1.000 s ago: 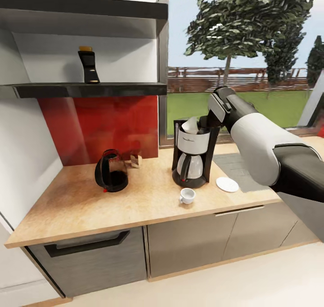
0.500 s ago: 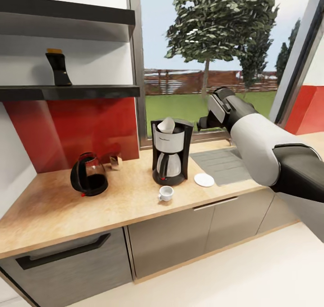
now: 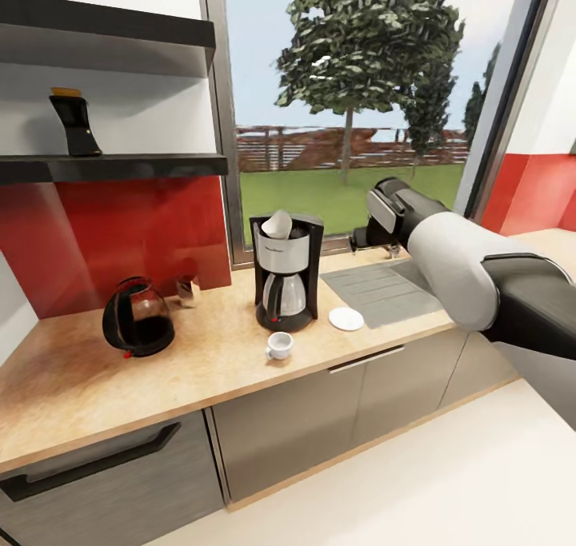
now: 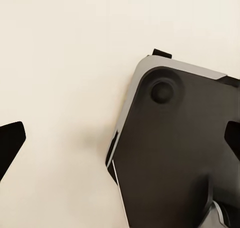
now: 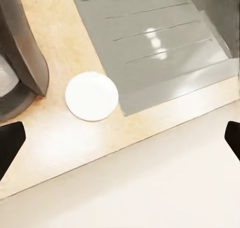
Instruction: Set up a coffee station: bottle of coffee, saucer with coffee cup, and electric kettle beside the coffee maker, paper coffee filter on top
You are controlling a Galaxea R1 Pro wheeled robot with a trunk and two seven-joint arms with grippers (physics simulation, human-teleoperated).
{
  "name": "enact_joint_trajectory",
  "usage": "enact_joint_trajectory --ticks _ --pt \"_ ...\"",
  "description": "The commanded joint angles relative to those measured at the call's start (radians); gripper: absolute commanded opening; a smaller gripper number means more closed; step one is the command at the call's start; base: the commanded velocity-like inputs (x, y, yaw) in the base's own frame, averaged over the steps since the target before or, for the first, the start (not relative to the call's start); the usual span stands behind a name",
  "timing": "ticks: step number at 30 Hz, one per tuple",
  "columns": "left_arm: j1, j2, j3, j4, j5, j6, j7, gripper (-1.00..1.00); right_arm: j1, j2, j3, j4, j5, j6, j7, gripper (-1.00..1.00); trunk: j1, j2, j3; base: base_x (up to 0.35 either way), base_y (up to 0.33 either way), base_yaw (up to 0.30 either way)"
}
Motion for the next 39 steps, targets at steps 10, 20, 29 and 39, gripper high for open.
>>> enact_joint_trajectory --ticks 10,20,29,39 --pt "-0.001 0.001 0.007 -0.002 0.002 -0.005 -0.002 1.0 0.035 -0.004 0.001 0.174 0.0 -0.474 0.0 1.0 0.001 -0.002 -0.002 0.0 0.0 -0.001" --pt "-0.001 0.0 0.007 -0.004 0.002 -0.006 -0.002 1.0 0.131 -0.005 0.001 0.178 0.002 -0.56 -0.001 1.0 0.001 -0.002 -0.002 0.0 -0.002 0.0" --pt "-0.001 0.0 0.007 -0.026 0.002 -0.006 -0.002 1.0 0.24 -0.006 0.001 0.178 0.006 -0.769 -0.006 1.0 0.001 -0.002 -0.002 -0.037 -0.139 0.0" --pt "-0.001 -0.001 0.007 -0.037 0.002 -0.007 -0.002 1.0 0.312 -0.007 0.001 0.178 0.007 -0.84 -0.003 1.0 0.001 -0.002 -0.002 -0.005 -0.011 0.0"
